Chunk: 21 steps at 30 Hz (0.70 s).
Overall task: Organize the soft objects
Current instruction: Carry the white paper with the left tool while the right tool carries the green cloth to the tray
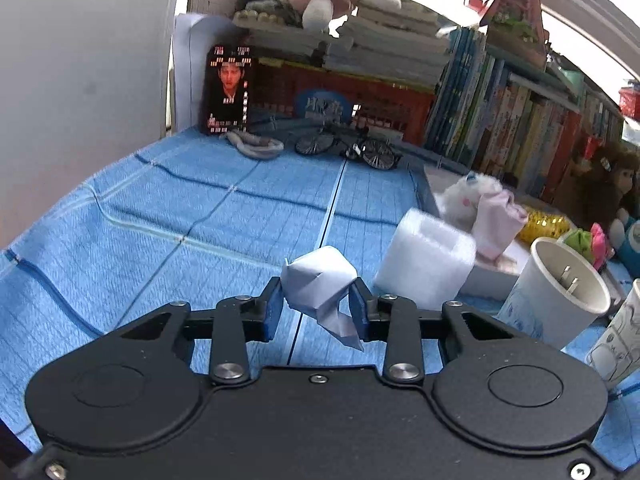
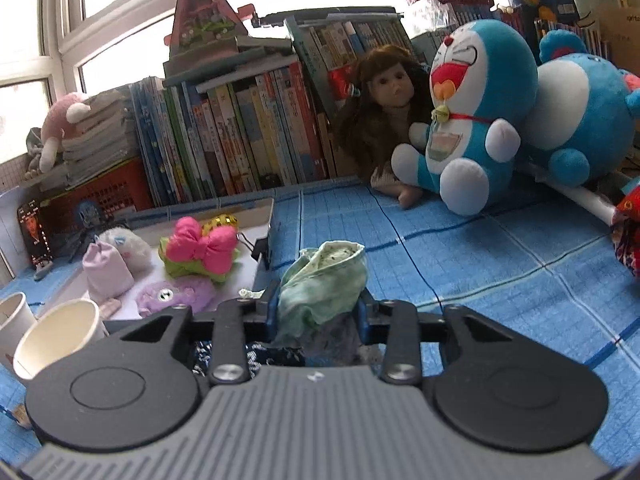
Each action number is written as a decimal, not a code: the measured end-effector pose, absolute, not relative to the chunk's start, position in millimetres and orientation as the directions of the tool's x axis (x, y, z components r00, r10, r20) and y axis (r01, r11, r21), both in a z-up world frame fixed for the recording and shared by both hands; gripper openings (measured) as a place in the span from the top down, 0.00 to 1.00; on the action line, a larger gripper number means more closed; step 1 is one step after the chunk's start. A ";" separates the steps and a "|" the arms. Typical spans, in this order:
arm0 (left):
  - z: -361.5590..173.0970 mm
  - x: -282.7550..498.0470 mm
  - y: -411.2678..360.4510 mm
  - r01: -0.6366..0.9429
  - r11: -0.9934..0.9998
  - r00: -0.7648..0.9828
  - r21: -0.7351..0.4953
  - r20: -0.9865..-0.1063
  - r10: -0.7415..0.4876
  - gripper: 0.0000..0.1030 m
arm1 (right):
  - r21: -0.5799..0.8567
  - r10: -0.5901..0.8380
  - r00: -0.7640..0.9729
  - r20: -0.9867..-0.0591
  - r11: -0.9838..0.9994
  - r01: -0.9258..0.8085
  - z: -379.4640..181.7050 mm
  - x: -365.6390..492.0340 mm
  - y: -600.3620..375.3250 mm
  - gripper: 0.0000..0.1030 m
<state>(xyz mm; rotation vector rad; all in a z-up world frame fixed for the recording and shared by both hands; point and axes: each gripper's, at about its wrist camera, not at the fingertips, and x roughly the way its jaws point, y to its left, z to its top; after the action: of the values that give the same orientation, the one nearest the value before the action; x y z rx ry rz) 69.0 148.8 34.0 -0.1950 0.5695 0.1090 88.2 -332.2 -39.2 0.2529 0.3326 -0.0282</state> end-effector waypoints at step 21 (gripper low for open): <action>103.7 120.5 91.6 0.085 0.983 0.857 -0.163 -0.492 -0.156 0.68 | 0.381 0.221 0.924 -0.311 0.920 -0.092 11.7 119.1 -320.1 0.61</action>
<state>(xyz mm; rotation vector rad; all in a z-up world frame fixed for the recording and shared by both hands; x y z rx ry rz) 120.5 91.6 103.7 -0.1376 0.5272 -0.1273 119.1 -320.1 11.7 0.3701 0.3583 0.1646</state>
